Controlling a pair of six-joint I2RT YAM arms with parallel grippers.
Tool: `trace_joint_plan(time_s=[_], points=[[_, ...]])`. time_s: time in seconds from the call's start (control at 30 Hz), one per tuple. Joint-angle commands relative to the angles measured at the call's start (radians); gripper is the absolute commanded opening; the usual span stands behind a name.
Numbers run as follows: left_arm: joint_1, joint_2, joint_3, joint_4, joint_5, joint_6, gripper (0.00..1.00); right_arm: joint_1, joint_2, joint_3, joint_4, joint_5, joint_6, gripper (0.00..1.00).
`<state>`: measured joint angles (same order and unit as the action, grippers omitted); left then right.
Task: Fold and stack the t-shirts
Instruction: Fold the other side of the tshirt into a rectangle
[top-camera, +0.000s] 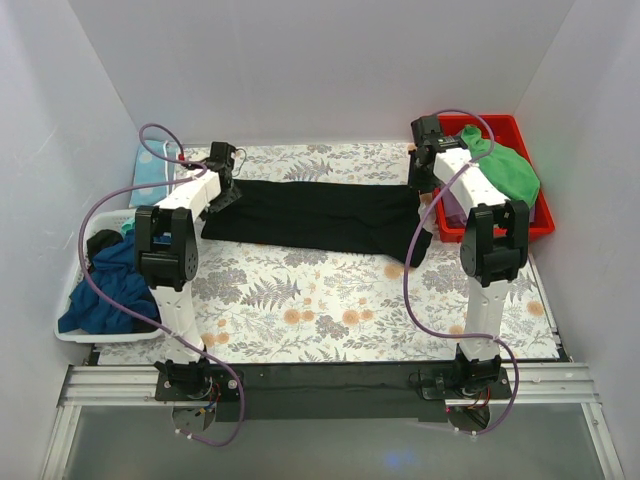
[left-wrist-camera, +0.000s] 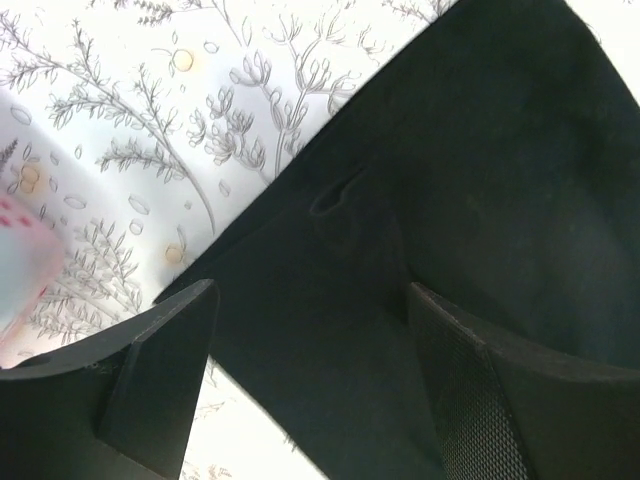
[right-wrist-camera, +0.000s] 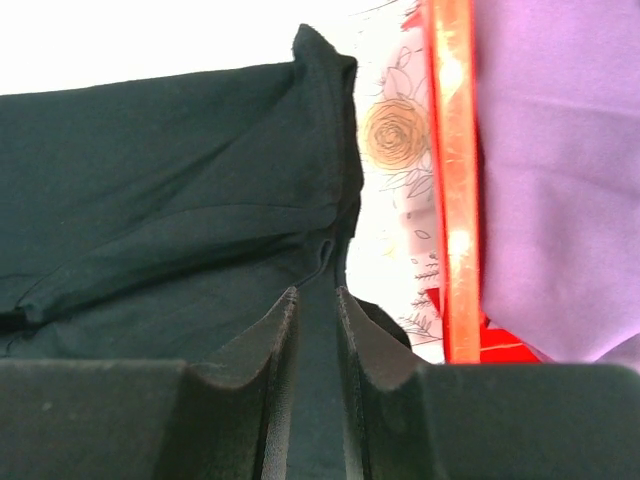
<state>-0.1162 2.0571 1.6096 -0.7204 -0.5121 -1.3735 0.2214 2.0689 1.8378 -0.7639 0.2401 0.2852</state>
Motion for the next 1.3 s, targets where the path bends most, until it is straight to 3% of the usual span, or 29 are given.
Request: trace_joint_plan(time_s=[0.0,0.43,0.63,1.0,1.27], points=[[0.006,-0.141,-0.059,0.015,0.037,-0.024,0.74,0.027,-0.062,-0.014,-0.014,-0.027,0.002,0.27],[0.006,-0.172,-0.246,0.044,0.057,-0.055,0.75,0.047,-0.044,-0.06,-0.014,-0.071,0.002,0.24],[0.004,-0.155,-0.299,-0.004,0.003,-0.094,0.75,0.052,-0.029,-0.08,-0.012,-0.111,0.009,0.22],[-0.007,-0.278,-0.511,-0.114,-0.071,-0.19,0.73,0.087,-0.035,-0.215,0.008,-0.159,0.032,0.19],[-0.011,-0.293,-0.559,-0.152,-0.108,-0.214,0.71,0.085,-0.02,-0.302,0.009,-0.144,0.046,0.17]])
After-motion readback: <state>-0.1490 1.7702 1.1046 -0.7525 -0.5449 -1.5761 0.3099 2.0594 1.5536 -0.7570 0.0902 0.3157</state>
